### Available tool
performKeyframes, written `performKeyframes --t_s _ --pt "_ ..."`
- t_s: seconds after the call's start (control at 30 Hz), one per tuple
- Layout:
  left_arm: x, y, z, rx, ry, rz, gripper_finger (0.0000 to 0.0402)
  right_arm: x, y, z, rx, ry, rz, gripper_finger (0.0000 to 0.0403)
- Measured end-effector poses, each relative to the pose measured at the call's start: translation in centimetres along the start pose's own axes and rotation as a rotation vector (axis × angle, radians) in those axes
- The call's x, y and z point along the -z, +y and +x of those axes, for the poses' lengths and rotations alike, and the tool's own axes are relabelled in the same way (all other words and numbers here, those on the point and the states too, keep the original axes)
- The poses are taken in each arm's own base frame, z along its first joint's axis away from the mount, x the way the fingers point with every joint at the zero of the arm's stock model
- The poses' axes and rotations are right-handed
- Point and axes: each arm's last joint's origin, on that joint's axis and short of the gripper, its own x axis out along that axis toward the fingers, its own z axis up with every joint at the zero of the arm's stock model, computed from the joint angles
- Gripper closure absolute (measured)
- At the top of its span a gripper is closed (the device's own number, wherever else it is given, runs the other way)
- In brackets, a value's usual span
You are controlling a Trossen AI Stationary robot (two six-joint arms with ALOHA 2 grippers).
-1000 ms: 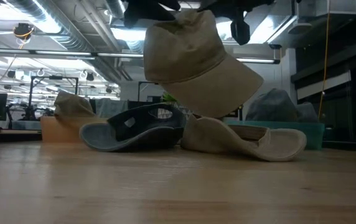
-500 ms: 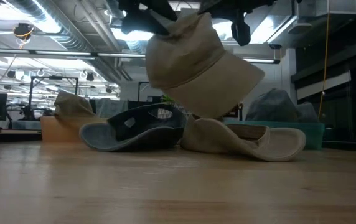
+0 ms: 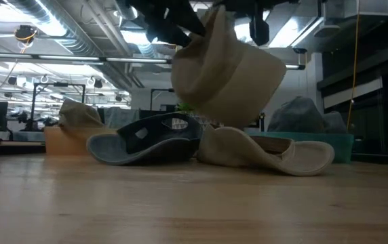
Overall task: Pick & Place hat
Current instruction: Put the left brown cap into the orange bin
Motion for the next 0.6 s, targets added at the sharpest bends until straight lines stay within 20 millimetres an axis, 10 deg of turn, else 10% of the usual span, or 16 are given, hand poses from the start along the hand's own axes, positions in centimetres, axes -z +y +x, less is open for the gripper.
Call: performKeyframes --t_s 0.6 --pt "-0.3 -1.1 2.4 -0.069 -0.130 0.105 0.0182 0.0 0.1 0.0 -0.033 0.015 0.007 0.0393"
